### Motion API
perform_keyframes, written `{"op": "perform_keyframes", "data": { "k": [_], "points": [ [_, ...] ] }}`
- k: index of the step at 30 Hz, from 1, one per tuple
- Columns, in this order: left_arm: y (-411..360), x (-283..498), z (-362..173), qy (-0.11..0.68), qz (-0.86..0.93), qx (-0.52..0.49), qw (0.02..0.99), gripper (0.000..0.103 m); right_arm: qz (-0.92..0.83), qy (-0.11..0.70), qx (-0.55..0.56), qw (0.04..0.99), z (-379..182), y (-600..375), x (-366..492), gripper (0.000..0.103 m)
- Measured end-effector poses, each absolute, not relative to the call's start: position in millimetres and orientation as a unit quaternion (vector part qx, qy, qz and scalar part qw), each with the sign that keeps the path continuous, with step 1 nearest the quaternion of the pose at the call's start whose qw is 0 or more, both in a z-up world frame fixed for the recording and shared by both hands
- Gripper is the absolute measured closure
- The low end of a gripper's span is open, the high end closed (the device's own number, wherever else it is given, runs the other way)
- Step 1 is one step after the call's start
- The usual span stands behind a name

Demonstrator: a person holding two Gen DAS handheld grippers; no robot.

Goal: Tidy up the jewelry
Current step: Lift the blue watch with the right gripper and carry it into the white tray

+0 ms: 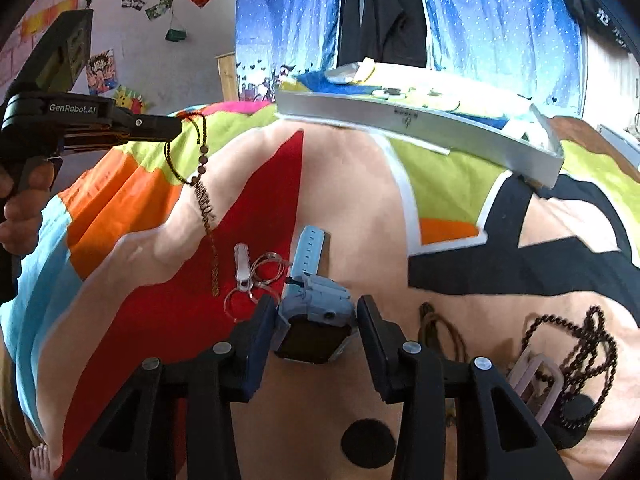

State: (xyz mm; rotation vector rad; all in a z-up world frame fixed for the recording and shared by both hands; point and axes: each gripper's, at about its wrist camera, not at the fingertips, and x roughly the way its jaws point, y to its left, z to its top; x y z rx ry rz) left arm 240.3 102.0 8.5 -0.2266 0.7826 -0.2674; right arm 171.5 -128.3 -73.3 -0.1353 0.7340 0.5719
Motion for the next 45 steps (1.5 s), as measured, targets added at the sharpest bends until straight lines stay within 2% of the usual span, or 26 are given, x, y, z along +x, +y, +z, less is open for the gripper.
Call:
{"op": "perform_keyframes", "data": {
  "k": [14, 24, 33, 45],
  "points": [
    [83, 277, 34, 0.33, -0.169, -0.127, 0.92, 0.102, 0.259, 0.276, -0.052, 0.924, -29, -142, 197, 0.063],
    [73, 325, 50, 0.297, -0.201, -0.163, 0.919, 0.102, 0.236, 0.184, -0.024, 0.954, 27, -156, 242, 0.063],
    [59, 385, 44, 0.298, -0.193, -0.188, 0.916, 0.102, 0.197, 0.218, 0.064, 0.954, 19, -179, 313, 0.063],
    [44, 426, 0, 0.358, -0.131, -0.179, 0.907, 0.102, 0.172, 0.271, 0.084, 0.943, -4, -188, 344, 0.063]
  ]
}}
